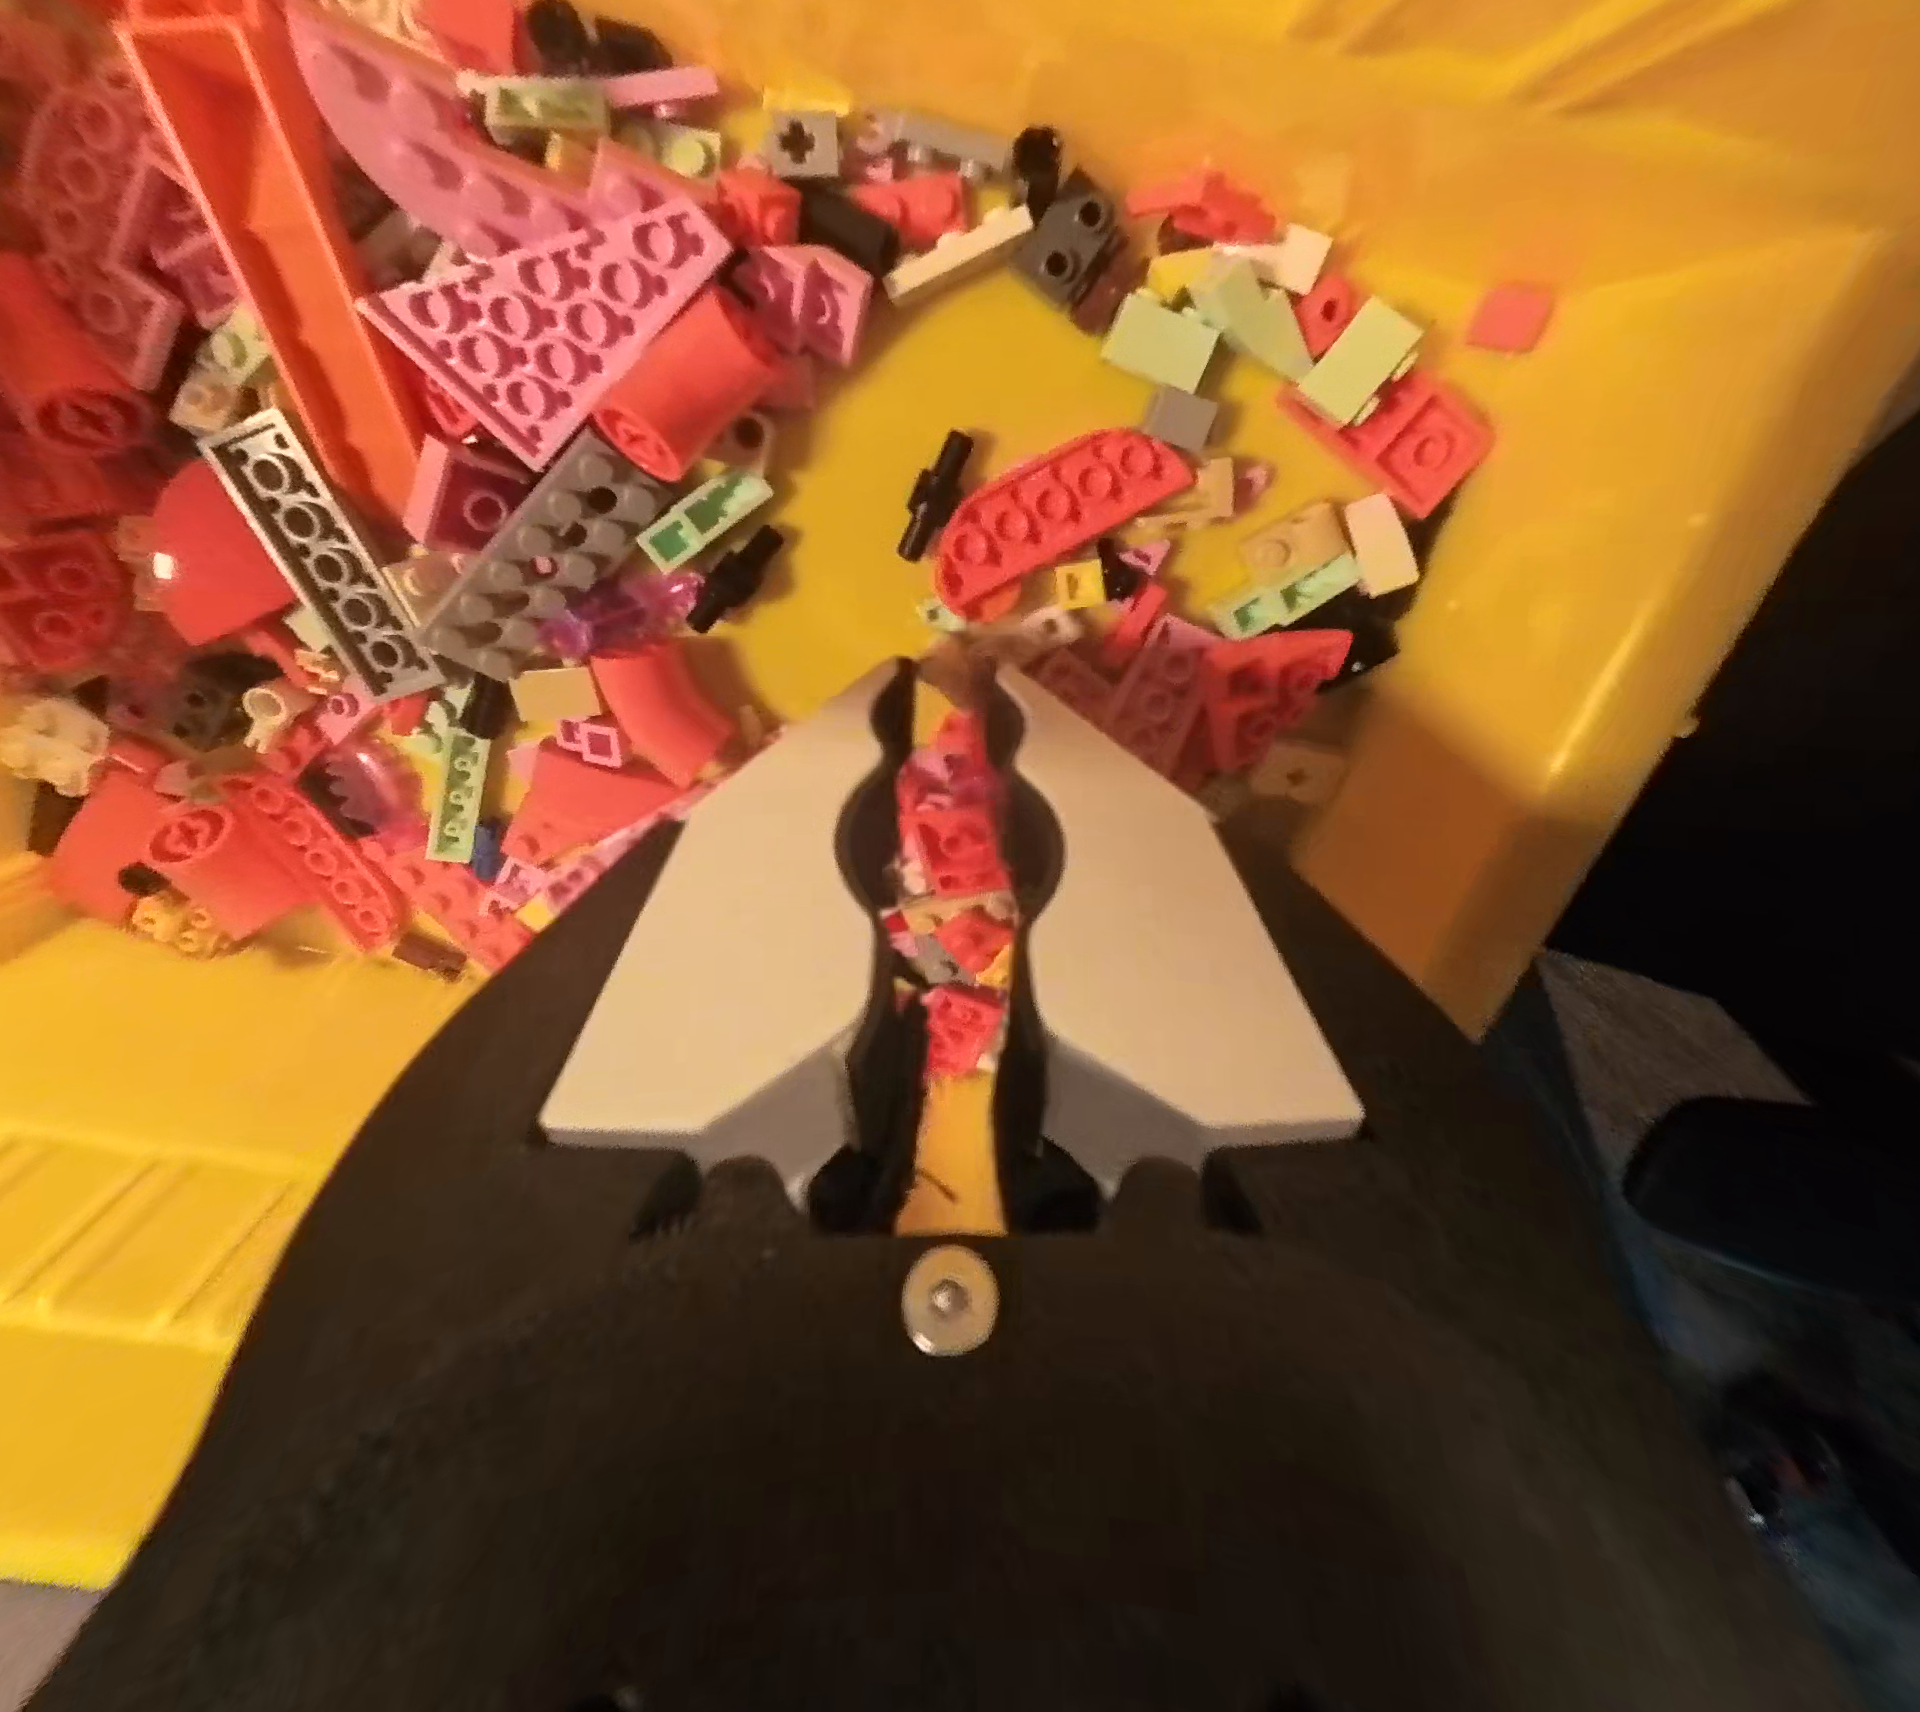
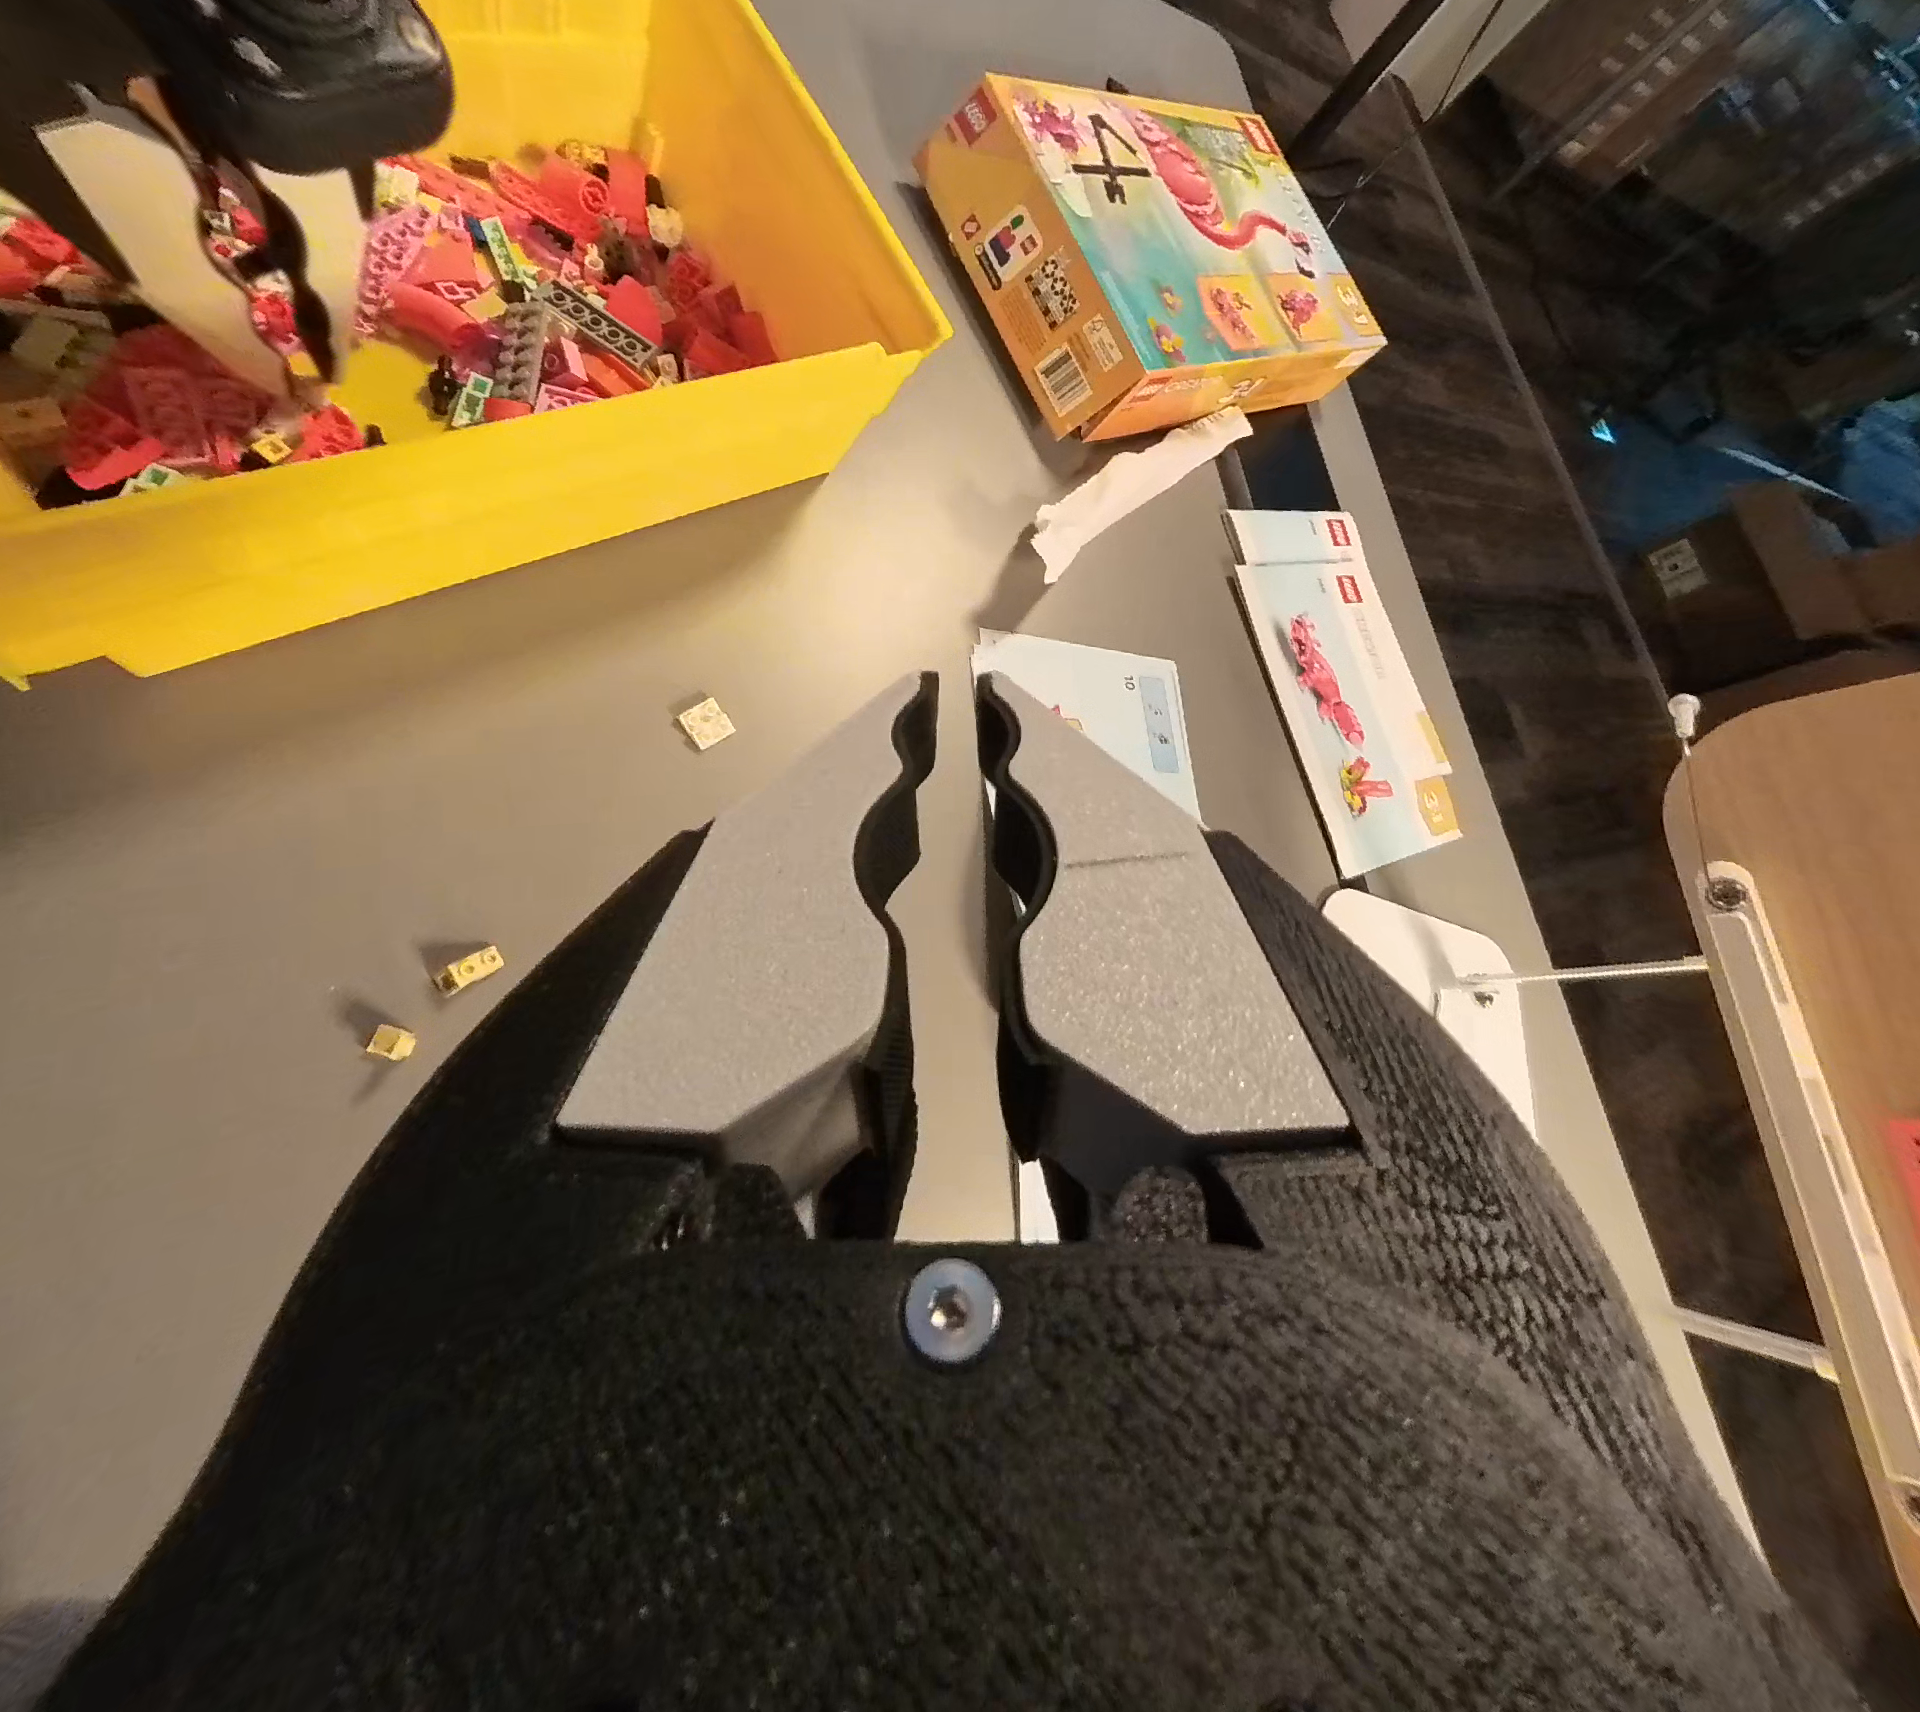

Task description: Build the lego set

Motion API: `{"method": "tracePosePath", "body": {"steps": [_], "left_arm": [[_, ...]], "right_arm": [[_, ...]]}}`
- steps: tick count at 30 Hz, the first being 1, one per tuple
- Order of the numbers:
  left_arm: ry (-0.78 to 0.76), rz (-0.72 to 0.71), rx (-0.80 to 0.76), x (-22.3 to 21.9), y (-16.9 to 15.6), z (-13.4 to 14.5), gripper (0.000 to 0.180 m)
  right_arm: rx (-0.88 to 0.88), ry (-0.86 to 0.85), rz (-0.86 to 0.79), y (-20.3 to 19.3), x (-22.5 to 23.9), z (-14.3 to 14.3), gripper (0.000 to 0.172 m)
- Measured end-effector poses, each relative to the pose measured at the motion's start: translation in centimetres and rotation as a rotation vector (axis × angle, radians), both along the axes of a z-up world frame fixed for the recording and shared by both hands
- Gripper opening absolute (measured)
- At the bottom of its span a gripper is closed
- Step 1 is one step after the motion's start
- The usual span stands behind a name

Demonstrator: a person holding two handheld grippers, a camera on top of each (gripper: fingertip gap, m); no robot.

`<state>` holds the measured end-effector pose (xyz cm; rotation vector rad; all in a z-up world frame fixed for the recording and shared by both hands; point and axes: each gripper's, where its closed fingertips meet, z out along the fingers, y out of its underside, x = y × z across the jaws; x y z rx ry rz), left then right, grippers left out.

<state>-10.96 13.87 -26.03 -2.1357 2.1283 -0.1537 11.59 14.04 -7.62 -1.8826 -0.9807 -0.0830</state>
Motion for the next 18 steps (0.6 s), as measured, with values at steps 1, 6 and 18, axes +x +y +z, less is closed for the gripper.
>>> {"method": "tracePosePath", "body": {"steps": [1,6,18], "left_arm": [[0.015,-0.008,0.004,-0.3,0.1,0.0,0.009],[-0.014,-0.013,0.091,0.4,2.5,2.0,0.006],[-0.136,-0.249,-0.018,16.1,2.9,6.4,0.006]], "right_arm": [[0.002,0.002,0.001,0.0,0.0,0.0,0.005],[0.009,0.019,0.001,-0.1,0.3,0.3,0.005],[0.018,0.057,-0.035,0.0,1.8,0.5,0.006]]}}
